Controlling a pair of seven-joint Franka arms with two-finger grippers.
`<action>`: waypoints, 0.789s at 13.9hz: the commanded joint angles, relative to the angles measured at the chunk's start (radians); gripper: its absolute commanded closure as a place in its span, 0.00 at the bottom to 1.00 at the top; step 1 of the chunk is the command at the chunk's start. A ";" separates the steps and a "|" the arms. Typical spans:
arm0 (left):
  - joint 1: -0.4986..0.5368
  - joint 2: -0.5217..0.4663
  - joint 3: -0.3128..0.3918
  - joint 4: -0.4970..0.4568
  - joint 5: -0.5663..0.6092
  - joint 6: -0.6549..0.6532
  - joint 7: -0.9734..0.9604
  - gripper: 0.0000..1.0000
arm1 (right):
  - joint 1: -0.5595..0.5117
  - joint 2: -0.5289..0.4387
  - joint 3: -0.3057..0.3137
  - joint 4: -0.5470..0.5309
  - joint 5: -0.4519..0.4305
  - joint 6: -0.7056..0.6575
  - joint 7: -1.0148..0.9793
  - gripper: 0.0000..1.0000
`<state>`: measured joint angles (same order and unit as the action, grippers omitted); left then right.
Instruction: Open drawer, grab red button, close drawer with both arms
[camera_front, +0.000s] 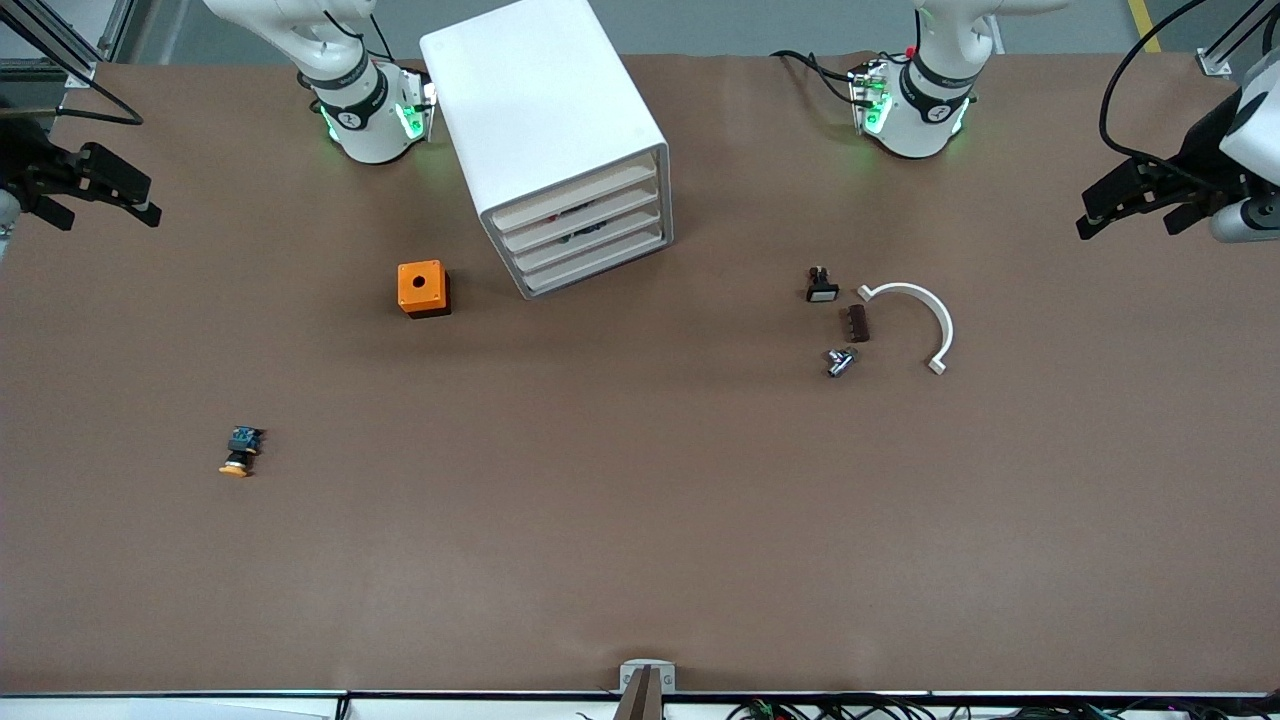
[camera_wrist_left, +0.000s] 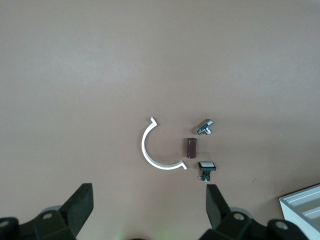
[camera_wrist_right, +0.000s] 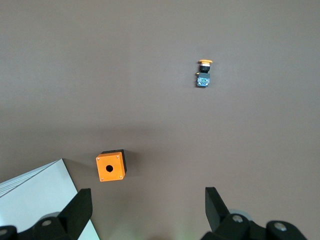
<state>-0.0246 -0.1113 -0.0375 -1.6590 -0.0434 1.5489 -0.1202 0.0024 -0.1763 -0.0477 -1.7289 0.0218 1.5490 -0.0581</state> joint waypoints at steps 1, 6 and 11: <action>-0.001 0.012 -0.001 0.027 0.014 -0.020 -0.007 0.01 | 0.004 -0.023 -0.001 -0.018 -0.008 0.011 -0.011 0.00; 0.003 0.030 0.002 0.038 0.014 -0.021 -0.006 0.01 | 0.002 -0.032 -0.001 -0.023 -0.008 0.006 -0.013 0.00; 0.003 0.134 0.001 0.053 0.007 -0.021 -0.010 0.01 | 0.004 -0.035 -0.001 -0.023 -0.008 0.006 -0.013 0.00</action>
<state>-0.0220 -0.0438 -0.0358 -1.6499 -0.0434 1.5489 -0.1208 0.0024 -0.1832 -0.0480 -1.7289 0.0218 1.5499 -0.0612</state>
